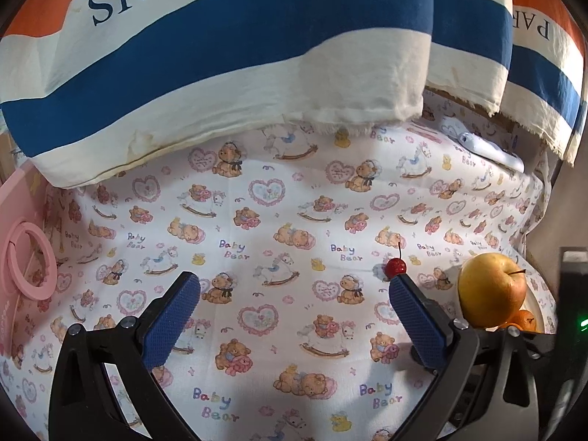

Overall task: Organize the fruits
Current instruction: 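Lift the small orange fruit with the right gripper while the left grasps the red cherry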

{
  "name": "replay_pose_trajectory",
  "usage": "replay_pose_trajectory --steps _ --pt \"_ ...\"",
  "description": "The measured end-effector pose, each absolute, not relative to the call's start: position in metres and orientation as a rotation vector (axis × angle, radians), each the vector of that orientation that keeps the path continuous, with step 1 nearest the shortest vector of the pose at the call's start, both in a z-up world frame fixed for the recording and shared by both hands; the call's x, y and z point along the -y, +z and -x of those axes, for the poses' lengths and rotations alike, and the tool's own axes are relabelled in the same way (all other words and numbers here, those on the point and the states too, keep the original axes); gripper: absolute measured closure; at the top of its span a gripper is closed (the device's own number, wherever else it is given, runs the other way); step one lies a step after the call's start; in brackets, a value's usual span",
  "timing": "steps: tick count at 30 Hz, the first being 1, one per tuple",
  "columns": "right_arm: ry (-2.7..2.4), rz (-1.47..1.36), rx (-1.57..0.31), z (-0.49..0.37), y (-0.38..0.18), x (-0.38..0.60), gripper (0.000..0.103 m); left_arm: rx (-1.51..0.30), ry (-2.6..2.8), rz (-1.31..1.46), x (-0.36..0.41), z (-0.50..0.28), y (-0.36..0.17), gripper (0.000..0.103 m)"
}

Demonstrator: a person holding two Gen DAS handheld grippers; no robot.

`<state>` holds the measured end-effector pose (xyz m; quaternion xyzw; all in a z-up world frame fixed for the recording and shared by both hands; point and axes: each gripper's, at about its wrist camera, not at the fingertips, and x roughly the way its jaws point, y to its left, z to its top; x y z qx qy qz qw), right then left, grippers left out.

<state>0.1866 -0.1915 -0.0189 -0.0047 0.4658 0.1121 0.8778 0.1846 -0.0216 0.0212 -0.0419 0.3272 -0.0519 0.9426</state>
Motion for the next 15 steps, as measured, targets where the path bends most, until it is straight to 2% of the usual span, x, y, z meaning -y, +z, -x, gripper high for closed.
replay_pose_trajectory --steps 6,9,11,15 --pt "0.184 -0.041 -0.790 -0.172 0.024 0.217 0.074 -0.651 -0.129 0.069 0.027 -0.180 0.024 0.001" --pt "0.151 -0.088 -0.711 -0.168 0.043 0.239 0.074 -0.669 -0.197 0.053 0.037 -0.180 0.023 0.006" --pt "0.113 -0.126 -0.664 -0.166 0.052 0.254 0.074 -0.693 -0.238 0.025 0.046 -0.183 0.023 0.019" --pt "0.049 -0.156 -0.625 -0.166 0.062 0.279 0.074 -0.790 -0.245 0.024 0.063 -0.198 0.016 0.035"
